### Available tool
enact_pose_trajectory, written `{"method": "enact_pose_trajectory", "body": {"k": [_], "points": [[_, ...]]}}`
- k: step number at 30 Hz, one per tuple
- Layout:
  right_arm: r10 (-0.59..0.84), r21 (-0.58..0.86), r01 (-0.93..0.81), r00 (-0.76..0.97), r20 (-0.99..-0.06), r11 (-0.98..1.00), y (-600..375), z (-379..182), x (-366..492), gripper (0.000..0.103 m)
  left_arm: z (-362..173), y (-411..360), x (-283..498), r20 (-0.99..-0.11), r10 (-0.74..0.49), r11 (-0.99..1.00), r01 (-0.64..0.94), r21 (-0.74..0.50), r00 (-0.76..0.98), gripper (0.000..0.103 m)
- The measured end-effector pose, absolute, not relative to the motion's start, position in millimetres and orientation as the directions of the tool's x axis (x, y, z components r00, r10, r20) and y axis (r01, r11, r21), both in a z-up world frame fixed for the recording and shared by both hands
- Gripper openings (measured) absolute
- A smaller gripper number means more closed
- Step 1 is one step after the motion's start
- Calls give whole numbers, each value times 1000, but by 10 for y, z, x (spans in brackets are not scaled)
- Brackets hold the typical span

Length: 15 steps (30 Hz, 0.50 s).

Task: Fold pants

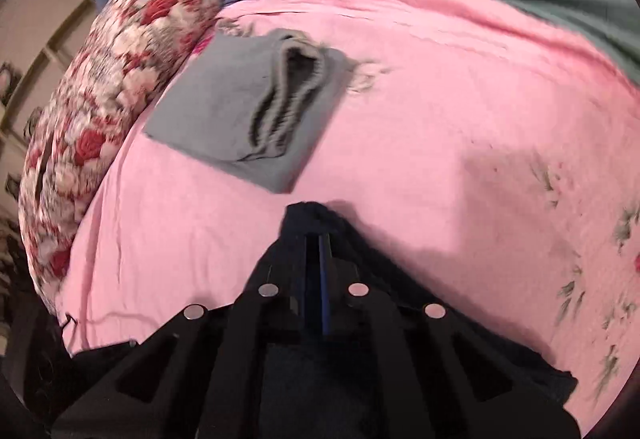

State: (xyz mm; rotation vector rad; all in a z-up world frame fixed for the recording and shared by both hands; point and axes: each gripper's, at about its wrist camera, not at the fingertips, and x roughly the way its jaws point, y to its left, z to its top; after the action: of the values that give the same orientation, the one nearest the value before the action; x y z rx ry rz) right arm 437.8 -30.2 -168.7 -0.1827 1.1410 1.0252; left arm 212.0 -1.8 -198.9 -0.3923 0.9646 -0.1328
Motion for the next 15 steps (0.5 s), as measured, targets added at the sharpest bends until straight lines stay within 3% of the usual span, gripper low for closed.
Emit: {"method": "enact_pose_trajectory", "body": {"k": [2, 4, 5, 6, 11, 13, 14, 15], "points": [[607, 396, -753, 5, -795, 525, -322, -1581, 4375, 9, -1855, 43, 2047, -752, -250, 925, -79, -372, 609, 68], [623, 391, -791, -16, -782, 471, -323, -1393, 4322, 26, -1707, 126, 1978, -715, -237, 917, -92, -389, 657, 71], [604, 335, -821, 15, -797, 462, -288, -1317, 4287, 55, -1683, 162, 1978, -703, -255, 905, -93, -416, 663, 71], [584, 284, -842, 44, -811, 458, -258, -1281, 4270, 76, -1694, 193, 1998, -698, -279, 889, -97, -447, 660, 72], [485, 235, -912, -47, -873, 335, 45, -1484, 4336, 74, -2003, 322, 2121, -714, -339, 824, -174, -540, 612, 72], [407, 222, -925, -82, -910, 310, 174, -1656, 4356, 57, -2130, 306, 2131, -716, -364, 806, -185, -563, 595, 67], [383, 239, -920, -110, -917, 309, 204, -1727, 4381, 37, -2143, 300, 2120, -713, -353, 811, -181, -556, 606, 67], [387, 271, -908, -136, -912, 321, 203, -1766, 4426, 32, -2167, 273, 2108, -713, -350, 819, -171, -548, 608, 58]]}}
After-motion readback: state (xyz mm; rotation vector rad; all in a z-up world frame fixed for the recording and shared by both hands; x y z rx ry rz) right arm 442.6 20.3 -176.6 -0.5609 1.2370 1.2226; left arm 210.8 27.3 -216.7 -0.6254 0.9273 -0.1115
